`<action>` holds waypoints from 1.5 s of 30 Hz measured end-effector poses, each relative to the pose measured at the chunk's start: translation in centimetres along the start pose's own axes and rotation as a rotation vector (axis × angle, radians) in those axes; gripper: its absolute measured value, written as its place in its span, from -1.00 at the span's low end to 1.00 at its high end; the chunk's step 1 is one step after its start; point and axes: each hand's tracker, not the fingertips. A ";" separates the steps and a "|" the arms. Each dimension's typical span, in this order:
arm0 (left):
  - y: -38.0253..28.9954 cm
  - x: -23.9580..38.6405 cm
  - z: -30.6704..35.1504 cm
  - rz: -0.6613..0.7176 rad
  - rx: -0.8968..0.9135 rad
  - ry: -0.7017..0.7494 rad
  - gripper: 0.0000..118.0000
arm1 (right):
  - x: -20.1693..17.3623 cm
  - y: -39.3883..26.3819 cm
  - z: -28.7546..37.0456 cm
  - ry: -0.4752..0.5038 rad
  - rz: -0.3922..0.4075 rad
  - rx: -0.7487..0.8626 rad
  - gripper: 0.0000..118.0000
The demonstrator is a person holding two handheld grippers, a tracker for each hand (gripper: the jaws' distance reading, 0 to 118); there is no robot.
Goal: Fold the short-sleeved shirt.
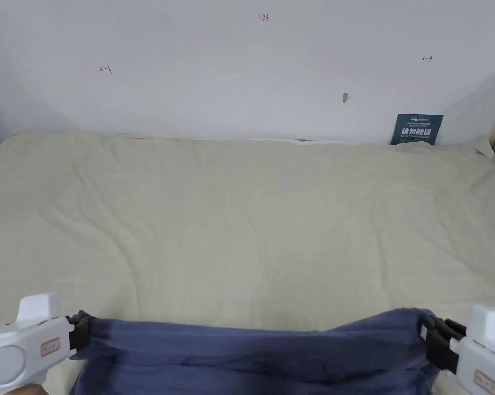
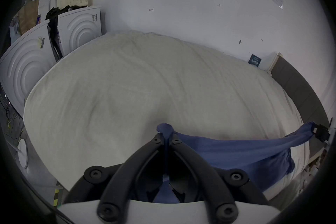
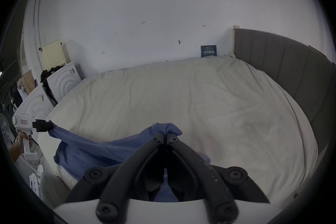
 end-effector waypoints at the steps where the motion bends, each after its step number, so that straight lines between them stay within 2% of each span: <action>1: -0.9 -0.3 0.2 -0.001 -0.014 0.002 -0.94 | -0.8 -1.2 0.9 -0.001 -0.014 -0.012 -0.93; 5: -5.3 -1.1 0.0 -0.031 -0.094 0.027 -0.94 | -0.9 -6.4 1.8 -0.035 -0.025 -0.088 -0.93; 9: -9.1 -1.2 -0.6 -0.053 -0.157 0.055 -0.94 | -0.5 -11.1 0.7 -0.077 -0.071 -0.179 -0.93; 12: -10.6 -1.1 -0.9 -0.048 -0.183 0.063 -0.94 | 0.0 -13.4 -0.6 -0.109 -0.078 -0.218 -0.93; 16: -11.4 -0.9 -1.6 -0.075 -0.179 0.085 -0.92 | 0.4 -14.5 -1.7 -0.125 -0.133 -0.264 -0.92; 18: -11.1 -0.6 -1.6 -0.081 -0.182 0.093 -0.70 | 0.1 -14.0 -1.3 -0.129 -0.128 -0.262 -0.84; 19: -10.7 -0.6 -1.2 -0.078 -0.185 0.096 -0.39 | -0.2 -13.5 -0.9 -0.133 -0.123 -0.254 -0.64; 20: -10.3 -0.5 -0.8 -0.068 -0.182 0.097 0.22 | -0.4 -12.9 -0.5 -0.130 -0.115 -0.238 -0.20; 21: -9.8 -0.4 -0.3 -0.054 -0.173 0.090 0.64 | -1.2 -11.6 0.5 -0.130 -0.108 -0.215 0.25; 22: -9.2 -0.2 0.3 -0.036 -0.159 0.067 0.94 | -1.6 -10.6 0.9 -0.129 -0.093 -0.183 0.65; 23: -8.2 0.5 1.8 -0.019 -0.127 0.030 1.00 | -2.1 -9.3 1.4 -0.128 -0.067 -0.143 1.00; 29: -2.6 4.3 7.8 -0.055 0.152 -0.063 0.96 | -5.9 -0.7 5.2 -0.091 0.059 0.141 1.00; 35: 0.8 8.2 12.4 -0.093 0.436 -0.079 0.94 | -9.9 4.1 7.7 -0.109 0.131 0.359 1.00; 37: 1.1 9.1 13.2 -0.101 0.516 -0.086 0.85 | -10.8 4.7 8.0 -0.135 0.156 0.412 1.00; 39: 1.3 9.8 13.7 -0.102 0.571 -0.084 0.61 | -11.6 5.1 8.2 -0.158 0.180 0.432 0.96; 40: 1.3 10.1 13.9 -0.109 0.590 -0.084 0.48 | -11.8 5.1 8.3 -0.162 0.185 0.442 0.87; 41: 1.1 10.2 14.1 -0.108 0.598 -0.091 0.28 | -12.0 5.0 8.4 -0.155 0.190 0.451 0.62; 42: 1.1 10.4 14.2 -0.118 0.613 -0.101 -0.05 | -12.1 4.9 8.5 -0.149 0.192 0.463 0.34; 43: 1.0 10.5 14.1 -0.118 0.615 -0.110 -0.54 | -12.3 4.8 8.5 -0.150 0.196 0.469 -0.02; 44: 0.9 10.6 14.0 -0.118 0.616 -0.111 -0.98 | -12.4 4.8 8.4 -0.152 0.211 0.473 -0.62; 45: 0.8 10.7 14.0 -0.108 0.632 -0.110 -1.00 | -13.1 4.8 8.7 -0.160 0.221 0.473 -0.96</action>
